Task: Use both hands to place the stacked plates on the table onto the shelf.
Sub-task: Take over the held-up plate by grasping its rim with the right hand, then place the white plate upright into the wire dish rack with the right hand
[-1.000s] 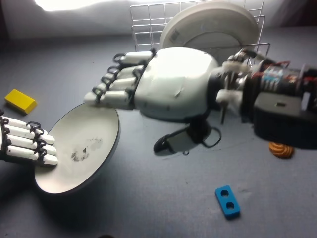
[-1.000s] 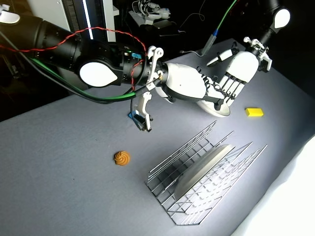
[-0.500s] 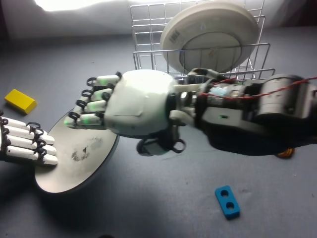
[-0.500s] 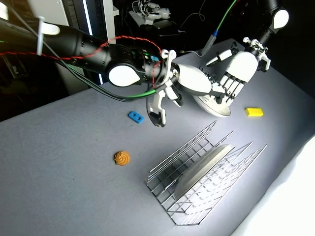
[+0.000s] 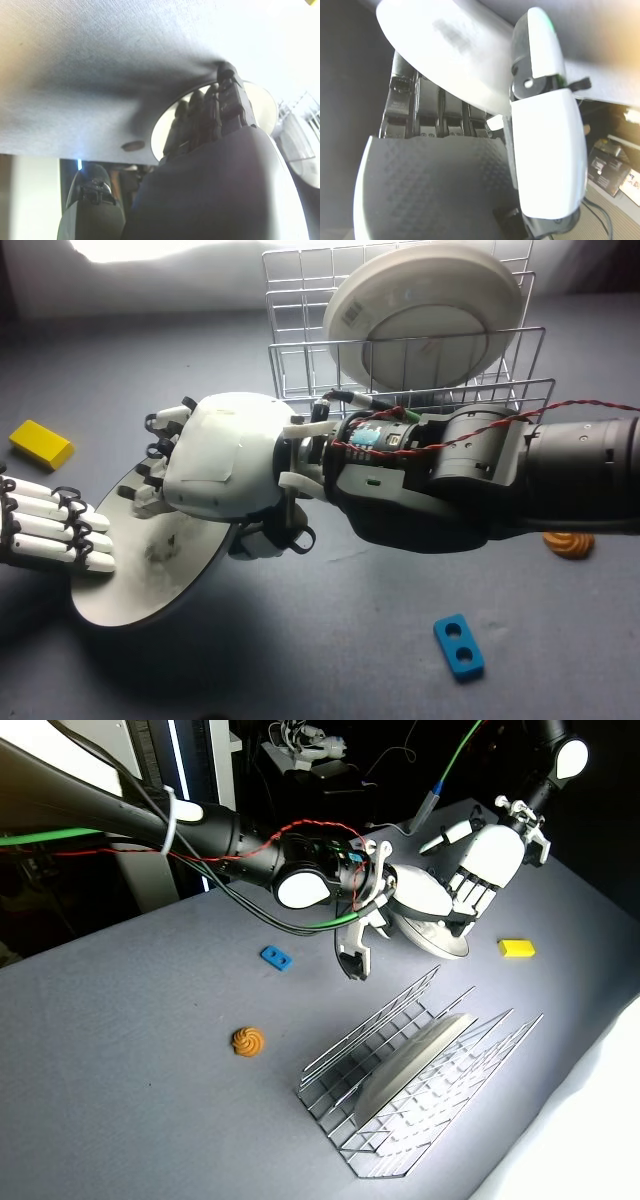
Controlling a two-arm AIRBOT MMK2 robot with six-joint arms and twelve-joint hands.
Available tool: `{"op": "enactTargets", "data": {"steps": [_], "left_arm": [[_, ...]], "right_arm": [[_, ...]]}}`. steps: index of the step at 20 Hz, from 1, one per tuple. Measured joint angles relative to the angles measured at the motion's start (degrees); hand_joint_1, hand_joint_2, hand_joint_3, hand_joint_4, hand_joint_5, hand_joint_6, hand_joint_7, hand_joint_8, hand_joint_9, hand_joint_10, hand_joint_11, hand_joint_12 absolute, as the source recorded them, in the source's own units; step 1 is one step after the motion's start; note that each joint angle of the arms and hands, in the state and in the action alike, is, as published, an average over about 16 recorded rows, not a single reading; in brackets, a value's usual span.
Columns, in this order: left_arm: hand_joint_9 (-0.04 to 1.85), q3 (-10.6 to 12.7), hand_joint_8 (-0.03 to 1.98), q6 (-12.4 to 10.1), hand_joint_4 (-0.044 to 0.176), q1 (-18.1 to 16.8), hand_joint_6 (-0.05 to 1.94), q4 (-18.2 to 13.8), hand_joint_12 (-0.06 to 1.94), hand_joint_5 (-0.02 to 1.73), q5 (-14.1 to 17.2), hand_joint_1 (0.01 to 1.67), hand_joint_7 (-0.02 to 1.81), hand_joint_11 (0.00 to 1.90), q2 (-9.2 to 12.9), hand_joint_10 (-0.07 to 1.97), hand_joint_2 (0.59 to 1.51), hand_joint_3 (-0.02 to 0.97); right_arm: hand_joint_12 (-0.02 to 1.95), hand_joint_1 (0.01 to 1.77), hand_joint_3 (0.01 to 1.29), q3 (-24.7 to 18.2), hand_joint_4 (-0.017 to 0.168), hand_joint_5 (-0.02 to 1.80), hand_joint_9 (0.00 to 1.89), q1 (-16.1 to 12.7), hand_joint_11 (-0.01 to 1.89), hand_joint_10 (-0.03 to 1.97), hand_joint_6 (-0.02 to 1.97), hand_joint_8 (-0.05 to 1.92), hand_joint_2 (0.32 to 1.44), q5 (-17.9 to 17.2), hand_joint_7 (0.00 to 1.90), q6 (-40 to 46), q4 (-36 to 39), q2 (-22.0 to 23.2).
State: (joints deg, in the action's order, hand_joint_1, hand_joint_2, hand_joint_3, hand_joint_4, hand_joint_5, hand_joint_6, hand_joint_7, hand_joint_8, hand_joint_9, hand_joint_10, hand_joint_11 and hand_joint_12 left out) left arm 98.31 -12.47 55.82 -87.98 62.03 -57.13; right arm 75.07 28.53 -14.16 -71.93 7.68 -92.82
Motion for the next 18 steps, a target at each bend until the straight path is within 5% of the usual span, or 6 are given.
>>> {"op": "enactTargets", "data": {"steps": [13, 18], "left_arm": [[-0.01, 0.29, 0.00, -0.33, -0.006, -3.57, -0.01, -1.92, 0.02, 0.04, 0.30, 0.01, 0.03, 0.02, -0.06, -0.05, 1.061, 0.014], [0.00, 0.27, 0.00, -0.52, -0.004, -6.98, 0.00, -3.04, 0.01, 0.06, 0.31, 0.01, 0.05, 0.02, 0.21, -0.05, 1.065, 0.014]], "right_arm": [[1.17, 1.14, 0.01, 2.18, -0.009, 0.83, 1.11, 0.59, 0.76, 0.17, 0.62, 0.58, 0.98, -3.95, 0.95, -0.34, 0.38, -1.87], [1.22, 1.17, 0.01, 0.68, -0.010, 0.86, 1.08, 0.65, 0.80, 0.49, 0.67, 0.84, 0.96, -4.29, 0.95, -0.39, 0.09, -0.56]]}}
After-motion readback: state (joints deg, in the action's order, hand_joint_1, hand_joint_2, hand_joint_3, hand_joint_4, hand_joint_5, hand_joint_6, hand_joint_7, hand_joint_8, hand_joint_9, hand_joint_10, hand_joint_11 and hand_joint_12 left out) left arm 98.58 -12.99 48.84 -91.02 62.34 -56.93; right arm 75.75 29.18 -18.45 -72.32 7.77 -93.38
